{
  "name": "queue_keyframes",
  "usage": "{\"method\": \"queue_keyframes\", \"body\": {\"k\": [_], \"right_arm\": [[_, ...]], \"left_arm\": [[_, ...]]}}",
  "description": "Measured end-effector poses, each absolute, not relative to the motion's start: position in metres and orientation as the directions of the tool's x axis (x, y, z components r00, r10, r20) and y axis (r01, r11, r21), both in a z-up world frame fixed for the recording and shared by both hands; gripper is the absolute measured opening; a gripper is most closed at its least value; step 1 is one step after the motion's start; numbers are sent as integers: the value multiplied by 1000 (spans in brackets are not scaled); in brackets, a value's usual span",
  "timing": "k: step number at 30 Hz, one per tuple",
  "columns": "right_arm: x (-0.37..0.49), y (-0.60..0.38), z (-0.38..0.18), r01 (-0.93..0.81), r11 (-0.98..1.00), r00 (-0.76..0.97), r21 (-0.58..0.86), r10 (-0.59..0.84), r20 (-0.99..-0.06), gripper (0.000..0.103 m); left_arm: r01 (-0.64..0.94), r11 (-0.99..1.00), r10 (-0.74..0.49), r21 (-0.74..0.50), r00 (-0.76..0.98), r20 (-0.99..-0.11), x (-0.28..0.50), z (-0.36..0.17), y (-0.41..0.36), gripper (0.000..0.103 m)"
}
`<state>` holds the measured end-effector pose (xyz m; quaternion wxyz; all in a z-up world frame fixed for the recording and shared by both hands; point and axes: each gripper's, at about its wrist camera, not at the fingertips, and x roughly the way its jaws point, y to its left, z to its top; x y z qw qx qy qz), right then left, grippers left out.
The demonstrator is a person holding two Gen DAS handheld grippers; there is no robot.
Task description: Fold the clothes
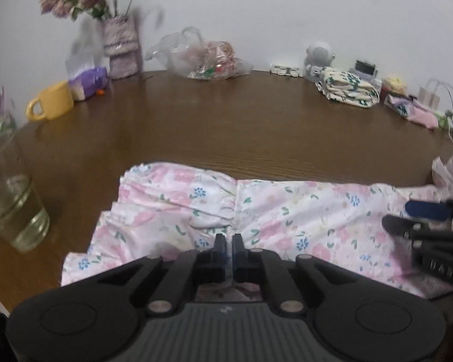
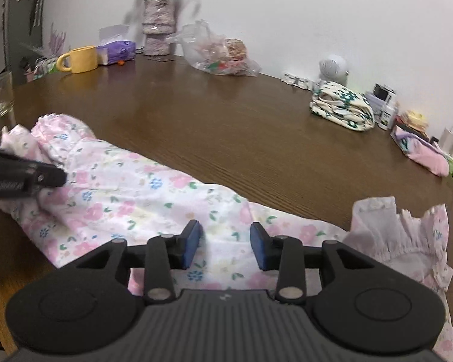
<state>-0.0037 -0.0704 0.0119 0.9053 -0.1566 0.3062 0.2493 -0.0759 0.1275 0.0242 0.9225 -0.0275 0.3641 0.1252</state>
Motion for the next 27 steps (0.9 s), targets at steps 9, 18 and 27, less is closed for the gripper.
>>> {"method": "queue_keyframes", "body": {"k": [9, 18, 27], "right_arm": [[20, -95, 10, -439, 892, 722, -108, 279, -633, 53], [34, -115, 10, -456, 890, 691, -15, 343, -636, 41], [39, -123, 36, -446, 884, 691, 140, 440, -573, 4]], "left_arm": [[-118, 991, 126, 60, 689, -714, -15, 28, 123, 6], [2, 998, 34, 56, 781, -624, -13, 63, 90, 13], [20, 999, 20, 49, 719, -695, 29, 24, 79, 4]]}}
